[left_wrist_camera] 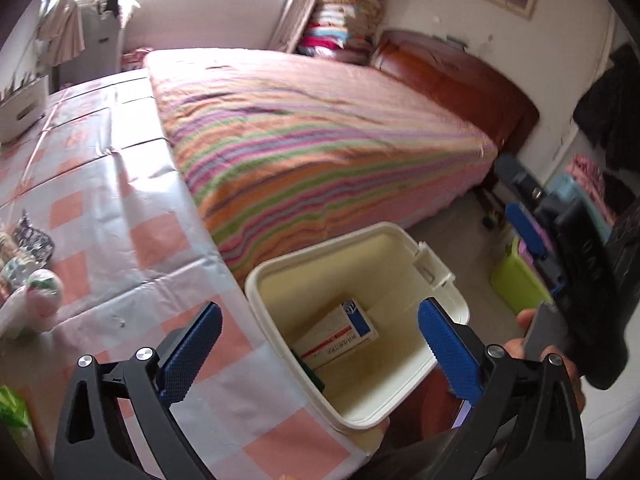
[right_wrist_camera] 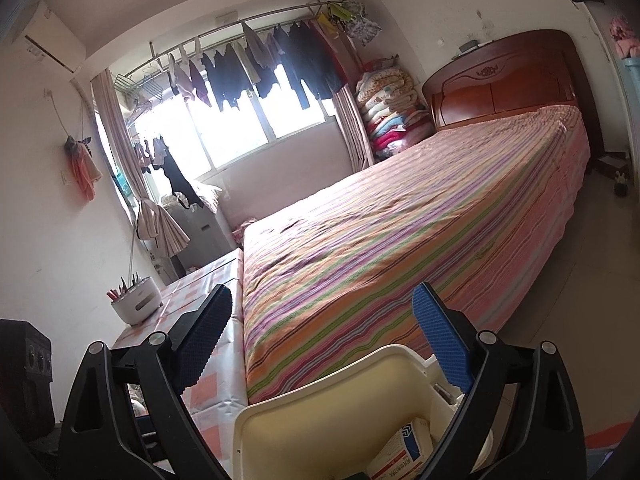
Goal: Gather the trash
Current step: 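Return both tools to the table and grasp the white plastic bag with the right tool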
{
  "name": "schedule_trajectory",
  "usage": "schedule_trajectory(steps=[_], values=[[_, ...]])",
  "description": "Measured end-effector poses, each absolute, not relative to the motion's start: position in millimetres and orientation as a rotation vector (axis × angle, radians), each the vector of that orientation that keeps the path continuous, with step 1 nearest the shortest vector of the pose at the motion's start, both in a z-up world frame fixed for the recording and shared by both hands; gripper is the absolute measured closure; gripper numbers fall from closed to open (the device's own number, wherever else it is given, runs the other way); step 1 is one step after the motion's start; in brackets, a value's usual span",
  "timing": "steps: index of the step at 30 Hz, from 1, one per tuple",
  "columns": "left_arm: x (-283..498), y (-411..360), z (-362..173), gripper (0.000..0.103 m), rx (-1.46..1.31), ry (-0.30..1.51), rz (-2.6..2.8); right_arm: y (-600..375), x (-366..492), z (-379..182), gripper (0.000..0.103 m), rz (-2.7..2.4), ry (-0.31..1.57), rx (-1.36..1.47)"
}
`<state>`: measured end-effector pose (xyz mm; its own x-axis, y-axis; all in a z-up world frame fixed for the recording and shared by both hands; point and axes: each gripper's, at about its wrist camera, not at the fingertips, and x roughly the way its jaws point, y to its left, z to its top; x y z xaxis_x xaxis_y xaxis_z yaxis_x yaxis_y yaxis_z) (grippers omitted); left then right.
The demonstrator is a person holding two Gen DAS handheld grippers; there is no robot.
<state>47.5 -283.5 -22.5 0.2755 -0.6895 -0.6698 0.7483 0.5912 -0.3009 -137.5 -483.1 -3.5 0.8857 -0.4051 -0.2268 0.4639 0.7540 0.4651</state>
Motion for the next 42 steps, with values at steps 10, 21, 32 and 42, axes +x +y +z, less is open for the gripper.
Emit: schedule_trajectory(steps=[10, 21, 32, 42], values=[[66.0, -147.2, 21.9, 0.007, -0.225, 0.630, -0.809, -430.7, -97.3, 13.7, 0.007, -0.256, 0.128, 0.484], [68.1, -2.6, 16.4, 0.007, -0.245, 0.642, -0.438, -315.5, -13.4, 7.5, 0.007, 0.131, 0.352, 0.332], [57.6, 67.5, -11.5, 0.008, -0.222, 0.648, -0.242, -260.8, 59.4, -6.2, 0.006, 0.383, 0.562, 0.308], [48.2, 56.4, -27.9, 0.008, -0.182, 0.735, -0.296, -206.3, 143.6, -14.4, 0.006, 0.531, 0.762, -0.052]])
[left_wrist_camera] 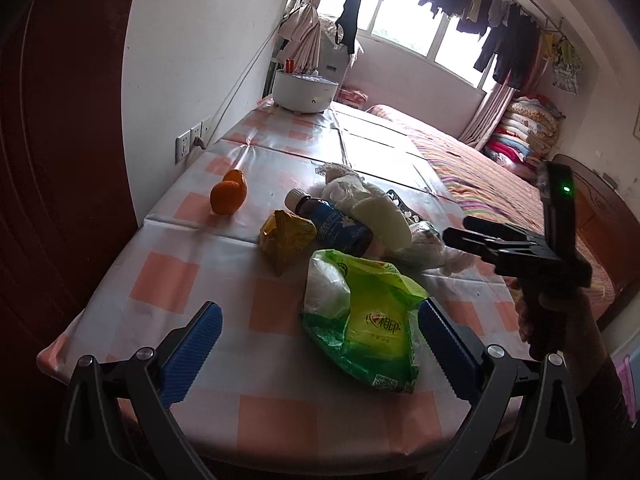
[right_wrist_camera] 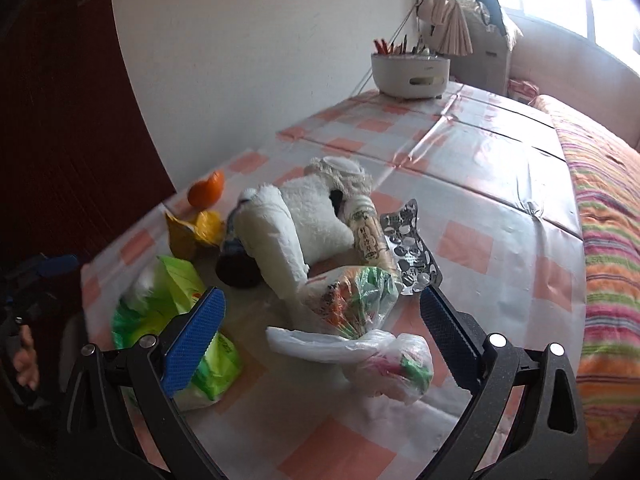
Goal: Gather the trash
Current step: 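Return both tools to the table and grasp the white plastic bag with the right tool, then grasp the green plastic bag with the left tool while the right tool lifts the white bag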
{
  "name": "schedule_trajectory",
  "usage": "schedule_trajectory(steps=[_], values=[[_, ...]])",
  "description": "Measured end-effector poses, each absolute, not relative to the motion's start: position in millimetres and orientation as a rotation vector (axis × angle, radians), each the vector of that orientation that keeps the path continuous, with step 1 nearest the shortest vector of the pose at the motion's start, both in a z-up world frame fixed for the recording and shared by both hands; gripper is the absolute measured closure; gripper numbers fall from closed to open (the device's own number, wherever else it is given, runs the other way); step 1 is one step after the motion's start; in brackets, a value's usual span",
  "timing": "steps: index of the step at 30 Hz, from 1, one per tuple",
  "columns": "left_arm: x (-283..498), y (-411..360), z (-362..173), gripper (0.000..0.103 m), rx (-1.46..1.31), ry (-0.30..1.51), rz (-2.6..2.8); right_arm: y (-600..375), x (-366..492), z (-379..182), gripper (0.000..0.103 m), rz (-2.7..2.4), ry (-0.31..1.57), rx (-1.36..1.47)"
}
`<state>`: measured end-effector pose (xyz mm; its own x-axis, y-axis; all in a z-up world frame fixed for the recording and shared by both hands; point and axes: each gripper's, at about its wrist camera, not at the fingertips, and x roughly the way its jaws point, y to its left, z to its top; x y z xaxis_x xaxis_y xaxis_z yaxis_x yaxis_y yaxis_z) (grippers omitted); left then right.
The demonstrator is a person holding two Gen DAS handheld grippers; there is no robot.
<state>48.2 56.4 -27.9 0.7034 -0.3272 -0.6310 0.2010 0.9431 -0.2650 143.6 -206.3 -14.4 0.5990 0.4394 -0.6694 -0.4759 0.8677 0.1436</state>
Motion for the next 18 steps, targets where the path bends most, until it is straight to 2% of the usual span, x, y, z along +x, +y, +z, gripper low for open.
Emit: schedule_trajectory(steps=[5, 6, 8, 13, 18], values=[[43.4, 47.9, -33.8, 0.007, -0.160, 0.771, -0.337, -186.6, 164.7, -41.4, 0.008, 0.511, 0.873, -0.160], [43.3, 46.1, -35.3, 0.007, -0.157, 0.780, -0.343, -184.7, 165.8, -44.5, 0.013, 0.502, 0.880, -0.171], [44.6, 45.4, -36.4, 0.008, -0.165, 0.791, -0.361, -185.1, 165.3, -47.1, 0.040, 0.503, 0.883, -0.164], [51.3, 46.5, -43.1, 0.008, -0.205, 0.831, -0.373, -202.2, 156.9, -49.0, 0.046, 0.501, 0.892, -0.082], [58.2, 47.4, -51.8, 0.008, -0.252, 0.869, -0.380, -227.3, 131.1, -42.0, 0.047, 0.493, 0.869, 0.032]])
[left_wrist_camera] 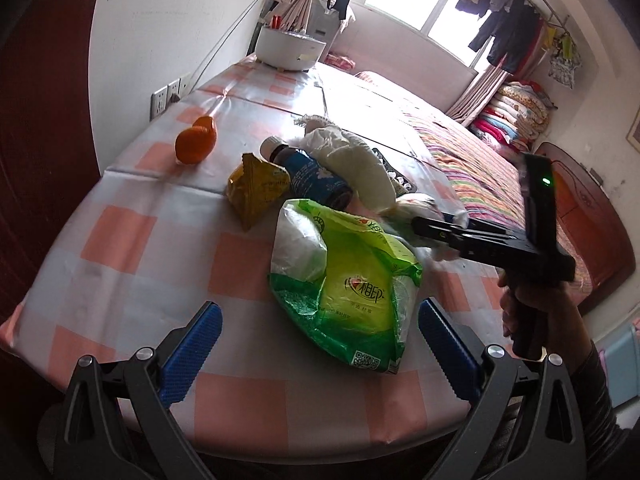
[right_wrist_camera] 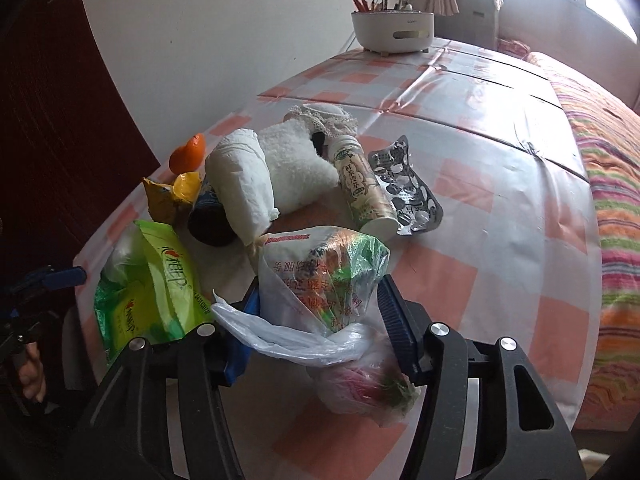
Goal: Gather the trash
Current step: 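Grasp the green plastic bag with the left tool while the right tool lifts the white bag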
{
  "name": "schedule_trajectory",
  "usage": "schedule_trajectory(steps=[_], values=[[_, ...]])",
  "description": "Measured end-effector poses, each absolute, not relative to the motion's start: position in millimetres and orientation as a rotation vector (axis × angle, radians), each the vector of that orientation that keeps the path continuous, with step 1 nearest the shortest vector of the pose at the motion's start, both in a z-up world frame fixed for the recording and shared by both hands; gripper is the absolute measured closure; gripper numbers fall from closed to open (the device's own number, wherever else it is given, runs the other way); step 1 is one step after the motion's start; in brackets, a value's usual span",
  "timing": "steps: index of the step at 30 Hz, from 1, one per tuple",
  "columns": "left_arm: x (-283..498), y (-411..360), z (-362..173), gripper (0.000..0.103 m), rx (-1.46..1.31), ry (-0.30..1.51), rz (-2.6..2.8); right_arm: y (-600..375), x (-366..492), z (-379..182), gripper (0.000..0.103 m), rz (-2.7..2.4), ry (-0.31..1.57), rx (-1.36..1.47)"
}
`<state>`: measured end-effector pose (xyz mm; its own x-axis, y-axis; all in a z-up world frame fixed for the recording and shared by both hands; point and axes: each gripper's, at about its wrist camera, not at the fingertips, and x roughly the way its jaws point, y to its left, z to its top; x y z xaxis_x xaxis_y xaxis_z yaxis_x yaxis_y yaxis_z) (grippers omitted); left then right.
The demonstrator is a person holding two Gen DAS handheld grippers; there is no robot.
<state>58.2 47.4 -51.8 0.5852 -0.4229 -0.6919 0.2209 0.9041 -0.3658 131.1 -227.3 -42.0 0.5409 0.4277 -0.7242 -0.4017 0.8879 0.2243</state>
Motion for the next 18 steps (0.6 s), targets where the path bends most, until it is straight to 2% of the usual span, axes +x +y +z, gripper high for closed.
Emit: schedule_trajectory(steps=[9, 18], values=[[73.2, 38.9, -62.4, 0.008, -0.269, 0.920, -0.381, -261.1, 63.5, 3.4, 0.047, 0.495, 0.667, 0.231], [98.6, 24.6, -71.6, 0.008, -0.296, 0.973, -0.408, -270.7, 43.5, 16.1, 0.047, 0.535, 0.568, 0.340]])
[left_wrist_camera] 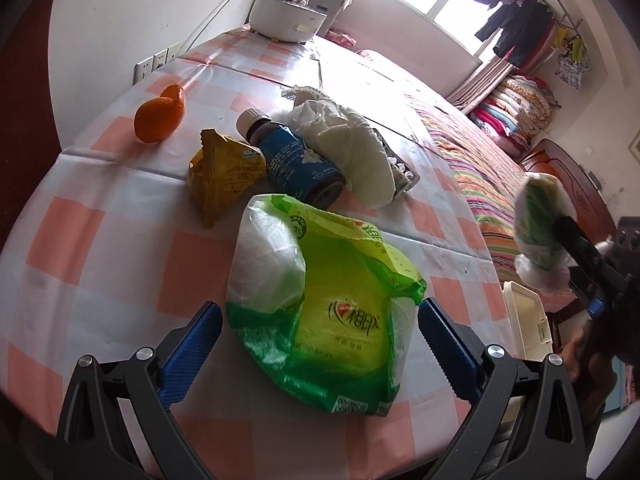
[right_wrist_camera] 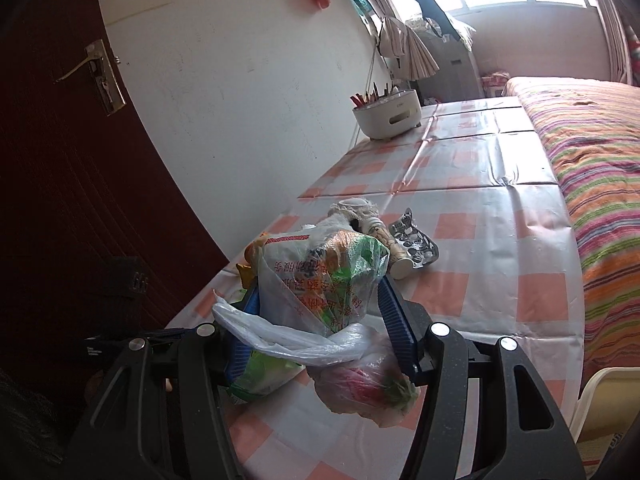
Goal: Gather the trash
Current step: 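Grasp the green plastic bag with the left tool while the right tool lifts the white bag, then carry the white bag over the cream bin with the right tool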
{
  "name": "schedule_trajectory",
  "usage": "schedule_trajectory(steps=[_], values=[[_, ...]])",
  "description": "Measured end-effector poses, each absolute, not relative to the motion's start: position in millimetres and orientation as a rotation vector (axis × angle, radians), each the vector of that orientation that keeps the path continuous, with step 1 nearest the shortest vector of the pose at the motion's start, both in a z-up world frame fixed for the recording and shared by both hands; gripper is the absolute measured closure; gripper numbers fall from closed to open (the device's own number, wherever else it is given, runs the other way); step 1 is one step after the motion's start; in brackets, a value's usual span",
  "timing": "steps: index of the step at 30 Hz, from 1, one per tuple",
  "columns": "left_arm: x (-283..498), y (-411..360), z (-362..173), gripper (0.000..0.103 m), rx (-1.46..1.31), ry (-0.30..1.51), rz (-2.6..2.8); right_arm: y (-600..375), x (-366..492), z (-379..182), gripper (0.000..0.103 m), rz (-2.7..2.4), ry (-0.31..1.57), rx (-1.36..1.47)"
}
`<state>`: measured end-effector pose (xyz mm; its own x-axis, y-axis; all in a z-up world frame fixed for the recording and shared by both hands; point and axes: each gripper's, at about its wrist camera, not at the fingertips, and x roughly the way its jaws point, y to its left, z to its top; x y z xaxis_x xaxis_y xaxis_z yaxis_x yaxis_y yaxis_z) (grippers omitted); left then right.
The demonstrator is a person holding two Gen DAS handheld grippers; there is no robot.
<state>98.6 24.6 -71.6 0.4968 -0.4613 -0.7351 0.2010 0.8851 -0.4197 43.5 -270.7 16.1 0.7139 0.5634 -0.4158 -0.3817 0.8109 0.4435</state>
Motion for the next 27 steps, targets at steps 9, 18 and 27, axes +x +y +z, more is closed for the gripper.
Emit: schedule_trajectory(steps=[9, 18, 27], values=[[110.6, 24.0, -78.5, 0.027, -0.291, 0.987, -0.391, -287.6, 40.2, 19.9, 0.046, 0.523, 0.523, 0.405], [109.1, 10.1, -74.8, 0.078, -0.296, 0.972, -0.455, -314.4, 32.3, 20.2, 0.046, 0.467, 0.474, 0.480], [98.8, -19.9, -53.0, 0.079, -0.250, 0.915, -0.524, -346.1, 15.3, 20.9, 0.046, 0.386, 0.422, 0.521]])
